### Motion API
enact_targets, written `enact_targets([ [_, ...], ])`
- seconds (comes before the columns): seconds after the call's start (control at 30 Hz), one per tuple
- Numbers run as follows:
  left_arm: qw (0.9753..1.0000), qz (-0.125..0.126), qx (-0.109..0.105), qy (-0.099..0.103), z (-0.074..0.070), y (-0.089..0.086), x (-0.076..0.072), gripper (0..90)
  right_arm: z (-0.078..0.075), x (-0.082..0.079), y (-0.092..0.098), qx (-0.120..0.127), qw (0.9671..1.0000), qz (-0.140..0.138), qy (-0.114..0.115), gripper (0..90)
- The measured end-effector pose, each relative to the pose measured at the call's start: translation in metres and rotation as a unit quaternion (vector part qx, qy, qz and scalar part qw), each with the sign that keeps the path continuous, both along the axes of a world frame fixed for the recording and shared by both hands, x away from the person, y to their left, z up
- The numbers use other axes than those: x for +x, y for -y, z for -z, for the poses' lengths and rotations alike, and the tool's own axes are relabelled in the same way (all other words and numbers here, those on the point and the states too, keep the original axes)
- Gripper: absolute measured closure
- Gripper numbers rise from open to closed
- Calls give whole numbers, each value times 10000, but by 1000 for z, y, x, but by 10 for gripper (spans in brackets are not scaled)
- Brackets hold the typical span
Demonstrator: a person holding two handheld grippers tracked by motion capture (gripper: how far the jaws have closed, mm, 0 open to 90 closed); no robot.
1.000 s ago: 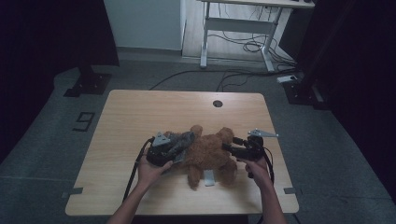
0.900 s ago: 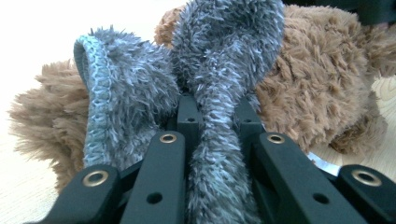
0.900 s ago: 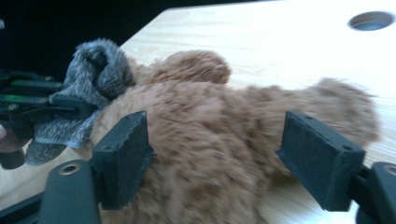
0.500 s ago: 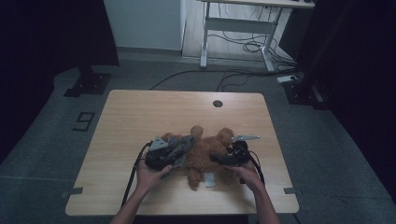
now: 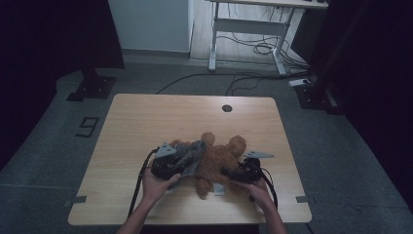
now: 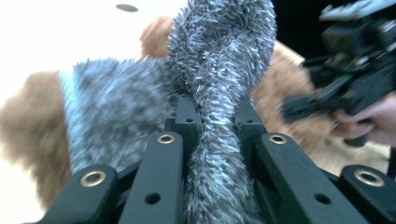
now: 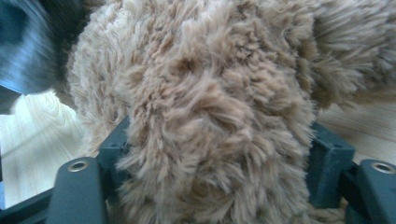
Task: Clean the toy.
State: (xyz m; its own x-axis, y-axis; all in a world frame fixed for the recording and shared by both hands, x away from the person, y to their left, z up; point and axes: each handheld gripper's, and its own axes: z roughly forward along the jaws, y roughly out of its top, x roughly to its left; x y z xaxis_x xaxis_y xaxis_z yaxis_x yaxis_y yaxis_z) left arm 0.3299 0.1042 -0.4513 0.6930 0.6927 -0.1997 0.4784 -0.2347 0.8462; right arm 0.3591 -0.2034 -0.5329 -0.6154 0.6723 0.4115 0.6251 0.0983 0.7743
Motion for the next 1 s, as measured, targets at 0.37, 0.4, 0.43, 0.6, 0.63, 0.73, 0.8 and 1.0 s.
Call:
enact_targets([
  [0.37, 9982, 455, 397, -18, -12, 97, 28, 757, 1, -7, 0, 18, 9998, 60, 213, 381],
  [0.4, 9978, 506, 420, -87, -8, 104, 31, 757, 1, -7, 0, 10, 9997, 52, 238, 392],
  [0.43, 9970, 511, 573, -90, -4, 112, 32, 757, 1, -8, 0, 4, 9997, 64, 248, 401],
  [0.6, 9967, 455, 675, -49, 11, 116, 36, 761, 2, -11, 0, -33, 9994, 125, 320, 441],
  [0.63, 9967, 446, 673, -54, 10, 112, 36, 761, 2, -12, 0, -41, 9993, 127, 361, 441],
  [0.73, 9970, 346, 693, -14, 9, 98, 34, 763, 2, -13, -1, -67, 9990, 123, 431, 441],
  [0.8, 9970, 211, 744, 30, 8, 85, 33, 762, 2, -13, -1, -53, 9990, 119, 436, 441],
  [1.0, 9972, -257, 676, 177, 4, 36, 28, 764, 2, -13, 0, 12, 9990, 117, 421, 441],
])
